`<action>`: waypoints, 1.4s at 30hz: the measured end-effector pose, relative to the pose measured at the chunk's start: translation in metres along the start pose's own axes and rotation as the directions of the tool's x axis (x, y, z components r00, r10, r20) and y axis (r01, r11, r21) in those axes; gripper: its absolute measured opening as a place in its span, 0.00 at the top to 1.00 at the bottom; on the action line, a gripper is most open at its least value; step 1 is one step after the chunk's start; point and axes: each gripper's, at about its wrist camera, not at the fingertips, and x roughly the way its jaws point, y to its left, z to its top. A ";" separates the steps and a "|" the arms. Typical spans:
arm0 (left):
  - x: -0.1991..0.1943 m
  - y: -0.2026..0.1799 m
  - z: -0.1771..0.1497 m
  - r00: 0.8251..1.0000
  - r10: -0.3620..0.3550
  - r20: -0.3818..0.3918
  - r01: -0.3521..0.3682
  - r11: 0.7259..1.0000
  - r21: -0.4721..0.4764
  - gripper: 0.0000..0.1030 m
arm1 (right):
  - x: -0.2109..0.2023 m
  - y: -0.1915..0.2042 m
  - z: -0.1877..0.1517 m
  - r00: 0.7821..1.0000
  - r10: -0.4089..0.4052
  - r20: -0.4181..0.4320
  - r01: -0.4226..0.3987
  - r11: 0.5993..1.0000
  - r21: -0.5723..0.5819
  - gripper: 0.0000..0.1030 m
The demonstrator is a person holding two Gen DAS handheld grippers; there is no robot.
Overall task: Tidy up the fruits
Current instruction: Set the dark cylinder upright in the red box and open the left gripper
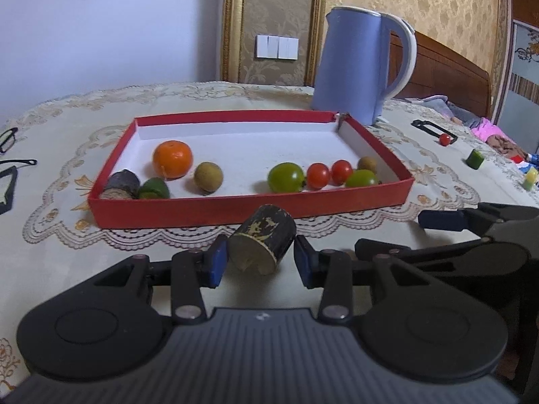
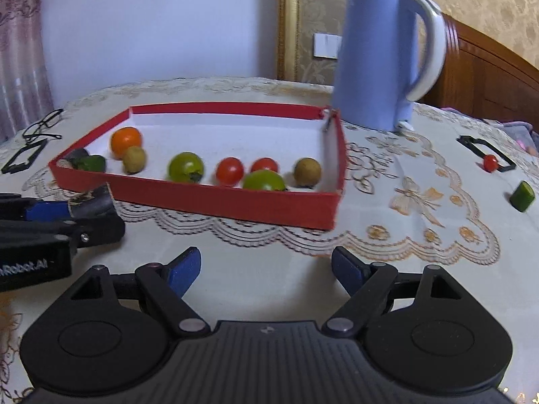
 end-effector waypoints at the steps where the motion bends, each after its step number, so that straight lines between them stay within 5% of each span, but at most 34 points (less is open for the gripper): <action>1: 0.001 0.002 0.000 1.000 0.004 -0.002 -0.004 1.000 -0.006 0.63 | 0.002 0.003 0.000 1.000 -0.004 -0.006 0.004 1.000 -0.007 0.15; 6: 0.001 0.005 0.013 1.000 -0.009 0.009 0.009 1.000 -0.026 0.63 | 0.008 0.000 0.002 0.999 -0.026 -0.028 0.027 0.999 0.031 0.03; 16: 0.037 0.000 0.057 0.994 0.095 0.049 -0.094 0.995 -0.028 0.63 | 0.007 -0.002 0.001 0.999 -0.022 -0.030 0.023 0.999 0.035 0.03; 42: 0.108 -0.008 0.069 0.960 0.272 0.069 -0.272 0.962 -0.007 0.62 | 0.008 -0.002 0.001 0.999 -0.022 -0.030 0.023 0.999 0.035 0.03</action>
